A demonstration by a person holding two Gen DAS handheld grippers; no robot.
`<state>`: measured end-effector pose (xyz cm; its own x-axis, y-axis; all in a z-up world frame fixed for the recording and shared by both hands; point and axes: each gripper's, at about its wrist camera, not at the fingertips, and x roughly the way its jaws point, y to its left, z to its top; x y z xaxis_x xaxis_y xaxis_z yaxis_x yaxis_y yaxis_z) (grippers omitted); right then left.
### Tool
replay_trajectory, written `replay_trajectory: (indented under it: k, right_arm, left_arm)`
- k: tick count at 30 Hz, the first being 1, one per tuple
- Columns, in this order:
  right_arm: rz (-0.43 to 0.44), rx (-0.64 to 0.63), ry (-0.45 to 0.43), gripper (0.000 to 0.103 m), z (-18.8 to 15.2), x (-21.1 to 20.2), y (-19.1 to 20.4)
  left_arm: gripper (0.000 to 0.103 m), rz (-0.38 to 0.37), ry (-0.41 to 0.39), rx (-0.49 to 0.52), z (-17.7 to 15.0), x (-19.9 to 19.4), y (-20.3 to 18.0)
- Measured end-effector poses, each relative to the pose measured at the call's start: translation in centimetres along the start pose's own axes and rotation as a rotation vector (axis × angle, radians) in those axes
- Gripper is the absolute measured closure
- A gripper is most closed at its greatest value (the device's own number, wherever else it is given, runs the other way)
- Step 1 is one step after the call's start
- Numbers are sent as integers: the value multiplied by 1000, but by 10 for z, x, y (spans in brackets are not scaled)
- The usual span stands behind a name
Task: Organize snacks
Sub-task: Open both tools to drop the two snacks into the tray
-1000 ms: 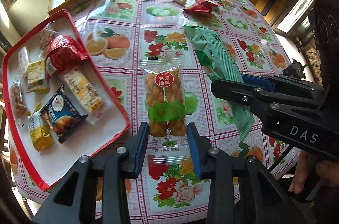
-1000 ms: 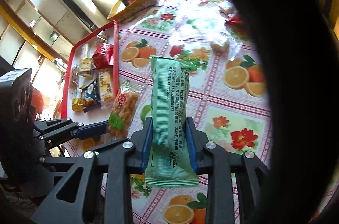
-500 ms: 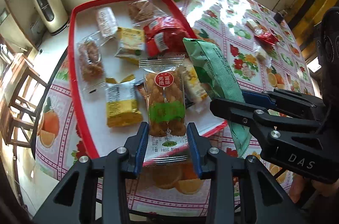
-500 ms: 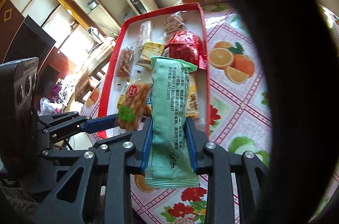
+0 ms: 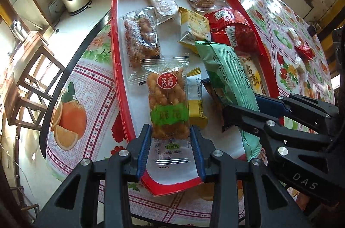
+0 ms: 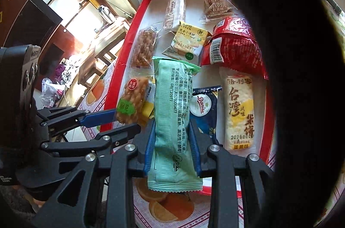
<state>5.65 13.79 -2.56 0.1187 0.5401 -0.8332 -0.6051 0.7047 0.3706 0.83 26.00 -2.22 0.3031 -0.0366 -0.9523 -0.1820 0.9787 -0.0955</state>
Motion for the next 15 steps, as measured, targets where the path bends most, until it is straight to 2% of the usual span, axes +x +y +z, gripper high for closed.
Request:
replay_trajectory:
  k: [10, 15]
  right_arm:
    - [-75, -63, 6, 68, 6, 0, 6]
    - [-79, -61, 8, 62, 4, -8, 2]
  left_arm:
    - [64, 6, -13, 10, 0, -1, 0]
    - [61, 10, -16, 8, -2, -3, -2]
